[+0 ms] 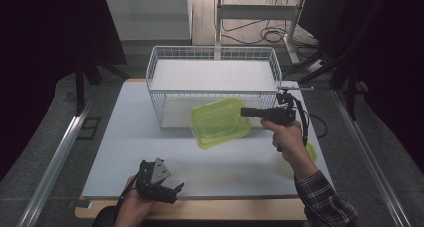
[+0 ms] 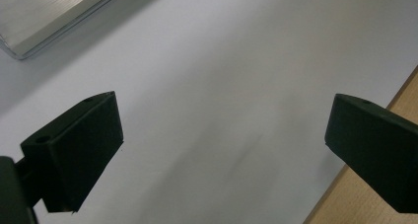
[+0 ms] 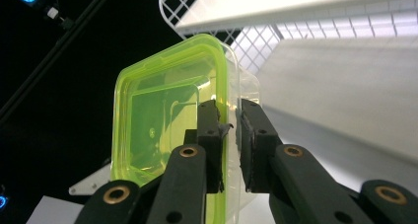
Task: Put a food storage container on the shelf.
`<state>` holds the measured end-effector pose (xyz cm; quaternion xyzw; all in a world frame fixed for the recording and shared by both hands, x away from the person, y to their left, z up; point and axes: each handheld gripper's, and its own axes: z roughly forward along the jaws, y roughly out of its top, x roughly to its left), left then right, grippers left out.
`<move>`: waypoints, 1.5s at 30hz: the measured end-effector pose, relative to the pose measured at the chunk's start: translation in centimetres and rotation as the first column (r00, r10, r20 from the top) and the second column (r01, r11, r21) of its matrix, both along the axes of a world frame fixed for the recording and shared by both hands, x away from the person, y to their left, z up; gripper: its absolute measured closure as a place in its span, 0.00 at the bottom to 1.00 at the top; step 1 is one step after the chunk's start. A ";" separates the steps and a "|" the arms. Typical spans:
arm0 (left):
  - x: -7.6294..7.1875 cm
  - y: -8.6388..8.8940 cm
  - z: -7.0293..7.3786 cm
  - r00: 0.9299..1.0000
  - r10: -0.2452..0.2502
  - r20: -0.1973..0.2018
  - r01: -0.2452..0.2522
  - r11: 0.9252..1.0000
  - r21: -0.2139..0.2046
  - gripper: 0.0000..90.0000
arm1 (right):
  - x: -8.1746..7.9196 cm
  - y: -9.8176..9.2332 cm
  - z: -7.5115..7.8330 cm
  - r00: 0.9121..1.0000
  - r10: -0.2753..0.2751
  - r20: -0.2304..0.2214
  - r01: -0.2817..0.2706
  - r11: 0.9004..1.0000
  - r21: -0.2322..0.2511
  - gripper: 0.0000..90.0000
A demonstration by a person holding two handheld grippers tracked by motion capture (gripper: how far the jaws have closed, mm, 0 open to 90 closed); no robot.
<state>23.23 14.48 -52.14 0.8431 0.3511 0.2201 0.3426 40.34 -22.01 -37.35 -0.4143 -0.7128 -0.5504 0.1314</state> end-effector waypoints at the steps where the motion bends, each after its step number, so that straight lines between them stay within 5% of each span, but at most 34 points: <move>1: 0.0 0.0 0.0 1.000 0.000 0.000 0.000 1.000 -0.001 0.01 | 0.1 0.0 0.3 1.000 -0.003 0.003 0.003 1.000 0.002 0.89; 9: 0.0 0.0 0.0 1.000 -0.002 0.003 0.002 1.000 -0.002 0.01 | 1.1 0.2 2.3 0.999 -0.033 0.027 0.033 0.999 0.011 0.89; 29: 0.0 0.8 0.4 1.000 0.005 0.011 -0.004 0.992 -0.125 0.01 | 5.2 1.5 6.3 0.978 -0.188 0.086 0.189 0.982 0.001 0.89; 45: 0.0 1.8 0.9 0.999 0.011 0.030 -0.004 0.974 -0.226 0.01 | 8.0 2.8 6.2 0.956 -0.284 0.073 0.285 0.958 -0.013 0.89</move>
